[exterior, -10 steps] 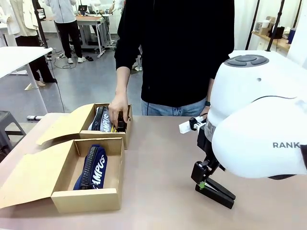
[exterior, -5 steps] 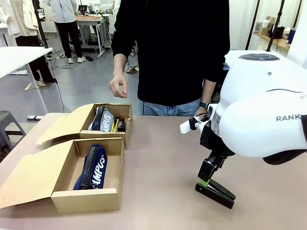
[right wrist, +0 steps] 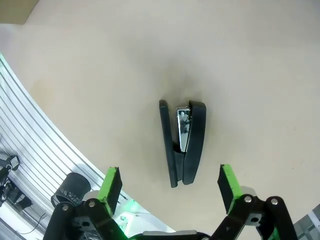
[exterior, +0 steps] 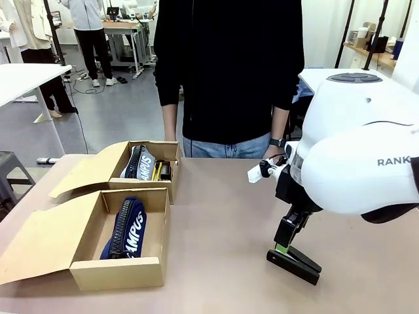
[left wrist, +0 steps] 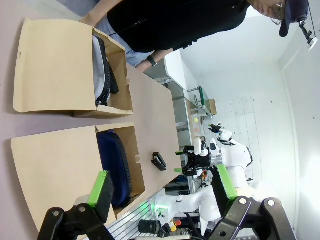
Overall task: Place items inside the box.
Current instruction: Pick up a Pencil pouch or Stapler and place it inside the Mailer Box closest to the robot.
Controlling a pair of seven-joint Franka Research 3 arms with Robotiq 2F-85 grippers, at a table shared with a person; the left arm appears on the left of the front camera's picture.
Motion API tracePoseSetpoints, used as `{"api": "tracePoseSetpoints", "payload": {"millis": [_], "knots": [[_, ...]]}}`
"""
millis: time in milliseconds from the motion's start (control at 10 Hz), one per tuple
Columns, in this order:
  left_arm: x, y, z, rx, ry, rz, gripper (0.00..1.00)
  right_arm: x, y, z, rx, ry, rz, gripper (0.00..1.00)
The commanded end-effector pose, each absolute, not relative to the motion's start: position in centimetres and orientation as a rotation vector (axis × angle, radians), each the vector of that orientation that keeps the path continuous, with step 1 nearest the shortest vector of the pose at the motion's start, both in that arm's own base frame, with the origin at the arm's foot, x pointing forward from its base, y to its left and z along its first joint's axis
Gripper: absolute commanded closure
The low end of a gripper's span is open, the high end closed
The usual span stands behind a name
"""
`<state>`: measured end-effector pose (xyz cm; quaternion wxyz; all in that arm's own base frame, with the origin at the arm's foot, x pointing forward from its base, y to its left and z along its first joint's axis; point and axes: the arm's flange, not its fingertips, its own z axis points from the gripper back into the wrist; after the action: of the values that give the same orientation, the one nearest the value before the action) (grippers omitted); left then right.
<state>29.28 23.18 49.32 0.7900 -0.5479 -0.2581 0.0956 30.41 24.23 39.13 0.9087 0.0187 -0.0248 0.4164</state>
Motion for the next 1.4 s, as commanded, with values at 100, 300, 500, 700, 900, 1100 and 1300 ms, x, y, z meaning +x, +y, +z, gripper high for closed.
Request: {"api": "tracePoseSetpoints", "payload": {"millis": [100, 300, 500, 700, 900, 1100, 1300], "knots": [[29.2, 23.2, 49.4, -1.188, -0.573, 0.186, 0.0, 26.8, 19.8, 33.8, 0.003, -0.04, 0.927, 0.0], [29.2, 23.2, 49.4, -1.188, -0.573, 0.186, 0.0, 26.9, 19.8, 31.9, -0.035, 0.03, 0.97, 0.0], [29.2, 23.2, 49.4, -1.188, -0.573, 0.186, 0.0, 27.1, 19.2, 29.1, -0.029, 0.051, 0.975, 0.0], [29.2, 23.2, 49.4, -1.188, -0.573, 0.186, 0.0, 27.0, 19.3, 27.1, 0.02, 0.064, 1.011, 0.0], [29.2, 23.2, 49.4, -1.188, -0.573, 0.186, 0.0, 26.9, 19.0, 26.5, 0.016, 0.03, 1.011, 0.0], [29.2, 23.2, 49.4, -1.188, -0.573, 0.186, 0.0, 26.6, 19.0, 26.9, 0.003, 0.039, 1.001, 0.6], [29.2, 23.2, 49.4, -1.188, -0.573, 0.186, 0.0, 26.5, 19.0, 27.1, 0.016, 0.027, 1.001, 0.65]]}}
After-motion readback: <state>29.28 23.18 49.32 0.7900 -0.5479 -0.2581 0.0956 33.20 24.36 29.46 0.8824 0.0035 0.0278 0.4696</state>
